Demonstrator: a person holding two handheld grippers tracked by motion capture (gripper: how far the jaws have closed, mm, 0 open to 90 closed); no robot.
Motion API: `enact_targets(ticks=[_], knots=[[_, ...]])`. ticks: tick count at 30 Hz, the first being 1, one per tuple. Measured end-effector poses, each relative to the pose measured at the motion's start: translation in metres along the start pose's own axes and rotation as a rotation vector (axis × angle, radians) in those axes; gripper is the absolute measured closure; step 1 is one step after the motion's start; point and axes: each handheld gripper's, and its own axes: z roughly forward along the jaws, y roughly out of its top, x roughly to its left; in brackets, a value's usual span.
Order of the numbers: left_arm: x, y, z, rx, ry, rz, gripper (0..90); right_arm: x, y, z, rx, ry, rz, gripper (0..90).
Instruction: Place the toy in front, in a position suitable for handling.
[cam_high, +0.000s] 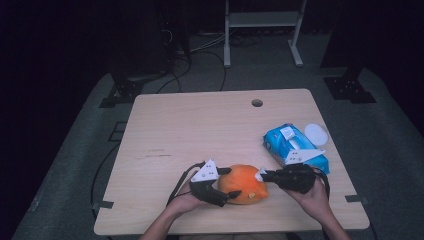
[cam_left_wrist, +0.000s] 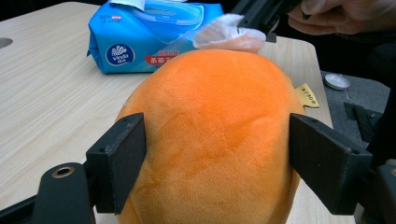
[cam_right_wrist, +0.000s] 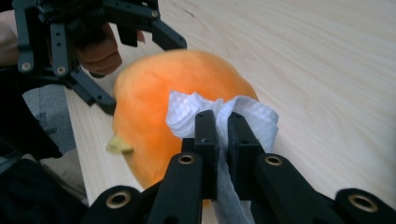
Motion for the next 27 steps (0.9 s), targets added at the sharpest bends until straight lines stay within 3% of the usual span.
enact_targets(ticks=[3,4,6,7,10,13,16,18,20,24,26,27], knots=[[-0.003,0.001,0.002,0.01,-0.003,0.021,21.0,0.001,-0.001,-0.001,-0.001,0.002,0.0,83.7],[-0.006,0.003,0.003,0.02,-0.003,0.041,20.8,0.009,0.004,-0.001,-0.006,0.002,-0.029,83.7],[-0.007,0.003,0.004,0.022,0.0,0.047,20.8,0.012,0.006,0.0,-0.012,0.013,-0.037,83.7],[-0.008,0.003,0.004,0.026,0.001,0.061,20.8,0.022,0.012,0.004,-0.03,0.038,-0.069,83.7],[-0.01,0.004,0.004,0.033,0.003,0.074,20.0,0.03,0.017,0.008,-0.02,0.023,-0.11,83.7],[-0.006,0.006,0.001,0.027,-0.007,0.05,17.5,0.028,0.015,0.01,-0.007,0.015,-0.105,83.8],[0.002,0.008,-0.004,0.025,0.017,-0.033,10.7,0.023,0.012,0.008,-0.009,0.014,-0.093,83.7],[0.006,0.004,-0.003,0.037,-0.002,-0.087,9.6,0.021,0.011,0.007,-0.013,0.013,-0.082,83.6],[0.007,-0.001,0.002,0.08,-0.033,-0.127,7.8,0.019,0.009,0.006,-0.012,0.018,-0.074,83.6],[0.006,-0.004,0.008,0.094,-0.038,-0.149,8.2,0.019,0.009,0.007,-0.008,0.012,-0.074,83.5],[0.006,-0.003,0.005,0.09,-0.033,-0.132,20.3,0.02,0.009,0.007,-0.008,0.01,-0.073,83.5],[0.005,-0.001,0.002,0.072,-0.017,-0.095,25.5,0.021,0.01,0.007,-0.016,0.007,-0.075,83.5]])
